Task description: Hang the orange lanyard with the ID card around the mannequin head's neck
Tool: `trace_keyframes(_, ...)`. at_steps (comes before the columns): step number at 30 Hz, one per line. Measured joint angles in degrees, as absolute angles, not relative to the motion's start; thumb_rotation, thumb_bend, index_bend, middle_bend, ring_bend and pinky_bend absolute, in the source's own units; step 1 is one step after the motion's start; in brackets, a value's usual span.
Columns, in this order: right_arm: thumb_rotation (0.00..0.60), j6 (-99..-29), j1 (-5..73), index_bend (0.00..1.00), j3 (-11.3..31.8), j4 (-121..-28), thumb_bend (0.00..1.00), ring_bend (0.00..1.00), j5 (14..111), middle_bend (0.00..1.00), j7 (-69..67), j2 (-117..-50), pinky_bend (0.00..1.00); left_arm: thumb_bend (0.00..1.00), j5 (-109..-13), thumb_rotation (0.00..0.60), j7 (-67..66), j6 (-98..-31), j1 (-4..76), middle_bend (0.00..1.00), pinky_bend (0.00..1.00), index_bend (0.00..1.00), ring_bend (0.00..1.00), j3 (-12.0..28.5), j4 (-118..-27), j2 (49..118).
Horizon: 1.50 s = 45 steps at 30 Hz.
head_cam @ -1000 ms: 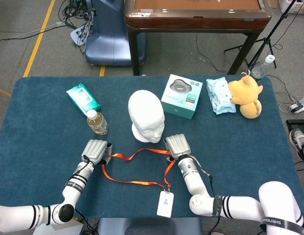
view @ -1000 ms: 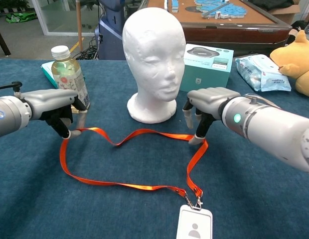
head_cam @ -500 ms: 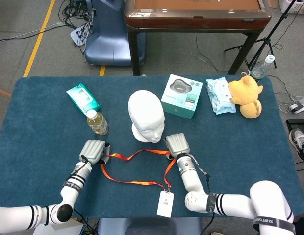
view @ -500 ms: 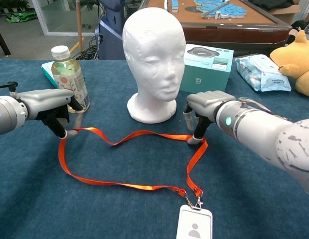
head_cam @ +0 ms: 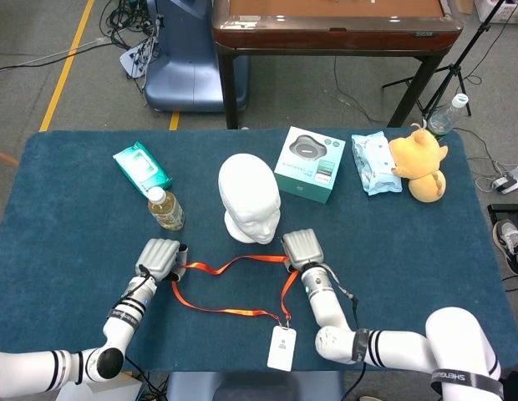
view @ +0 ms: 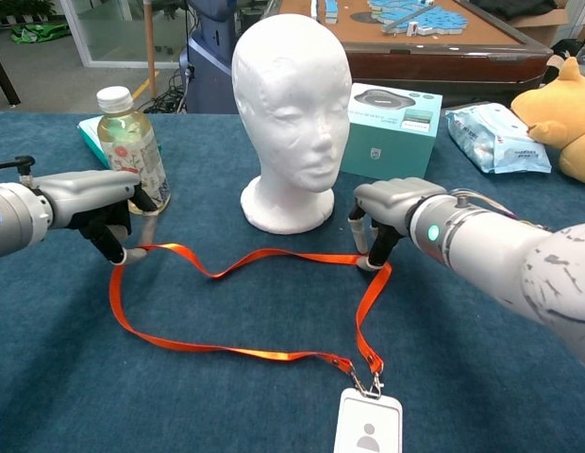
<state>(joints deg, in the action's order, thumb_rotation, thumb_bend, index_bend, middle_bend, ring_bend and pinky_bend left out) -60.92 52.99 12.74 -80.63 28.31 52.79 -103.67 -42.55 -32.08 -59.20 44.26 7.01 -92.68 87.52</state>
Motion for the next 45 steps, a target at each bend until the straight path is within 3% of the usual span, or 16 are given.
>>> trace_keyframes(5,0.6,-60.7,53.3,0.56,12.5,-81.3,0.32,0.89,27.2,0.88,53.4,-103.3,1.0,0.36,-42.6,0.6,-32.1,-59.2,44.3,1.0,1.0,0.61,1.0,7.0,-92.9,87.4)
trace_keyframes(12,0.6,-60.9,53.3,0.56,12.1,-82.5,0.17,0.89,26.5,0.88,53.3,-102.4,1.0,0.36,-43.0,0.6,-32.1,-59.5,44.2,1.0,1.0,0.61,1.0,7.0,-93.4,87.1)
trace_keyframes(18,0.6,-62.0,52.8,0.56,11.4,-84.7,0.11,0.89,26.7,0.87,53.1,-100.7,1.0,0.36,-43.3,0.6,-32.0,-59.6,44.2,1.0,1.0,0.61,1.0,7.0,-93.6,87.0)
trace_keyframes(45,0.6,-62.3,51.9,0.56,8.6,-90.4,0.1,0.89,31.4,0.87,49.3,-98.6,1.0,0.36,-43.7,0.6,-31.9,-59.7,44.0,1.0,1.0,0.61,1.0,6.9,-93.9,86.9)
